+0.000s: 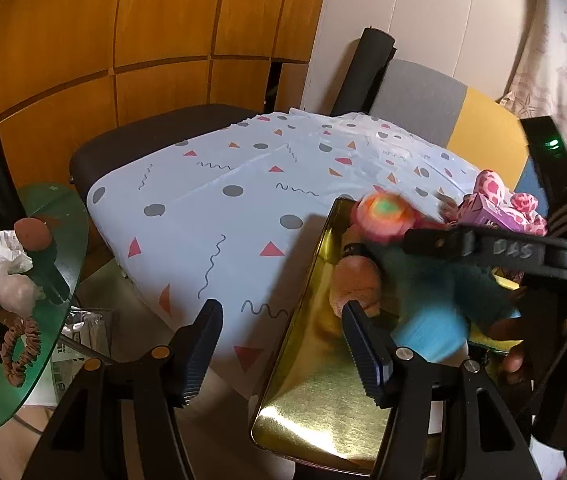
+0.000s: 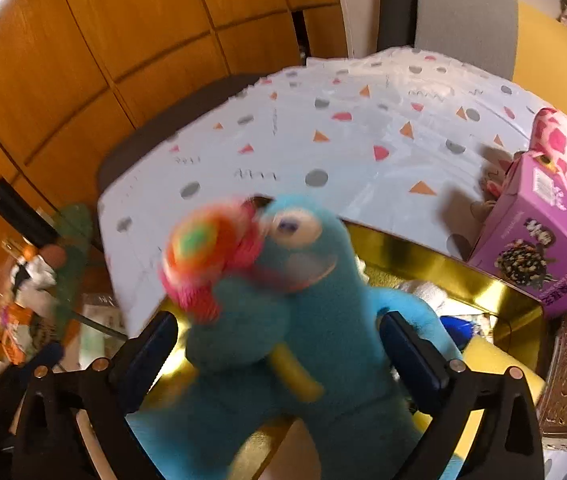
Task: Organize soft objects
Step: 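Carry the blue lollipop plush into the gold tray and open the right gripper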
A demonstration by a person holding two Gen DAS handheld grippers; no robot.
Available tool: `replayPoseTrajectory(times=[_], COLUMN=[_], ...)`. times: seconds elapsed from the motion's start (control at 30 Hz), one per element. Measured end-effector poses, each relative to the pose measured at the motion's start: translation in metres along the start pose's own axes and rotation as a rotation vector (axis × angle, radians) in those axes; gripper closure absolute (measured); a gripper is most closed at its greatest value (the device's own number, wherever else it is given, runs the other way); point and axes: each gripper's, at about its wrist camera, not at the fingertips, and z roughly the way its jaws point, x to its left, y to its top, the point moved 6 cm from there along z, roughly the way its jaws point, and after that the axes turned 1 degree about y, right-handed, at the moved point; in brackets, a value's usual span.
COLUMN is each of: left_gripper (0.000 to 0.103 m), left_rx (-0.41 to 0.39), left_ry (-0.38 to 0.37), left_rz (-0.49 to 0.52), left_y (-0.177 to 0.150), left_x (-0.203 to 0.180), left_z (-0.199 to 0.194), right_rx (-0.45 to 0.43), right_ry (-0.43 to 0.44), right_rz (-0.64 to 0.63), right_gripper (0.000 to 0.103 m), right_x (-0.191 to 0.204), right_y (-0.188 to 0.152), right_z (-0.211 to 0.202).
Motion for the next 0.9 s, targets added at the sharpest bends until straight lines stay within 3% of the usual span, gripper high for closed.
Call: replayPoseTrajectory(times=[0.2, 0.43, 0.67, 0.9], left_gripper=[0.038, 0.038, 0.038, 0.034], left_rx=[-0.011, -0.043, -0.066, -0.084], left_ry=[-0.004, 0.001, -0.030, -0.115], left_rz=[0.011, 0.024, 0.087, 0.196], left_y=[-0.001, 0.003, 0.001, -0.006], left_x=[-0.004, -0.007, -0.032, -0.080], left_z=[-0.007, -0.016, -0.027, -0.042], right_rx=[-0.039, -0.144, -0.211, -0.213], right_ry=[-0.013, -0.071, -0.175, -0.262], right_rz=[0.022, 0.029, 0.019, 0.080], right_gripper=[0.000, 0.000, 0.000, 0.000], right_x=[-0.001, -0.022, -0.054, -0.094], right_y=[0.009, -0.006, -0.048, -0.100], right_z=[-0.020, -0.072, -0.123, -0.152])
